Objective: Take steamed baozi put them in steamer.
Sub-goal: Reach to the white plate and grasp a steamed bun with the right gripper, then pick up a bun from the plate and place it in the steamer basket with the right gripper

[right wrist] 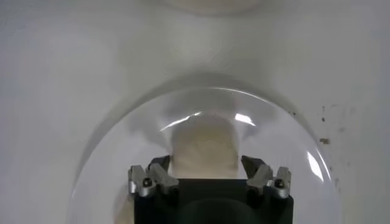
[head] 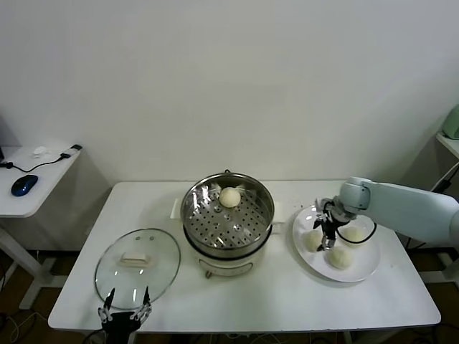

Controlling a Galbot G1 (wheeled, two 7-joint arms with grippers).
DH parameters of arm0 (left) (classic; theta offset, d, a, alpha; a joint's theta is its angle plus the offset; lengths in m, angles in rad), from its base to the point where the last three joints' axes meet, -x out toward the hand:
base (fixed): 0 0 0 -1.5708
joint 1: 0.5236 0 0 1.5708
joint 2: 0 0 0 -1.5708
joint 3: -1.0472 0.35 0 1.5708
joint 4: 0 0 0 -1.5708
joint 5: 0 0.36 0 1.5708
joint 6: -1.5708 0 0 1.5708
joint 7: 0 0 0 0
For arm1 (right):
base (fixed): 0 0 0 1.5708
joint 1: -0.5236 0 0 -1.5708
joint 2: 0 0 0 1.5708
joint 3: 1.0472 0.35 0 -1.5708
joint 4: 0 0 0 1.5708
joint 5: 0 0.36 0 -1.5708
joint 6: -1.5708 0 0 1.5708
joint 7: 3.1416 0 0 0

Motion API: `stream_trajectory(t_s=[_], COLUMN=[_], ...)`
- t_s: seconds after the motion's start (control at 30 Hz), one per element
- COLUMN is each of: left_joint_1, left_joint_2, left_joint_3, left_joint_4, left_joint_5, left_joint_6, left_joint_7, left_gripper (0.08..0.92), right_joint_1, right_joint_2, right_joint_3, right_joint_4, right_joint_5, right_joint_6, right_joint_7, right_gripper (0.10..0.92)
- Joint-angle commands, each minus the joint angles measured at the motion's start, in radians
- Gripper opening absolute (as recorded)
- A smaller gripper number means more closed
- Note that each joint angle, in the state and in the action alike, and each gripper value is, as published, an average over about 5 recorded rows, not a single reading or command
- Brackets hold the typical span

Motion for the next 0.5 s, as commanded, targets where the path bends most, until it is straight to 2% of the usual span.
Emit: stream_trajectory(t_s=[0.03,0.23,0.5], left_joint_1=[-0.001,0.001,0.000], left_joint_2=[0.000,0.000,0.003], left_joint_3=[-0.001,0.002,0.013], left_joint_4=[-0.001,-0.010,-0.040], left_joint_5=[0.001,0.002,-0.003], left_joint_6=[0.003,0.010,0.019], left_joint_7=[-0.003,-0.006,-0.004], left_gripper=[0.823,0.823,0.823], right_joint_1=[0.004,0.156,0.591], right_joint_2=[-0.001,-0.034,-0.015], right_joint_3=[0.018,-0.078,-0.306], right_joint_4=[-0.004,0.063,0.175], right_joint_5=[0.010,0.059,0.211], right_joint_6=[-0.010,0.008,0.059], right_joint_7=[-0.015,-0.072,-0.194], right_gripper=[0.708,0.684,0.670])
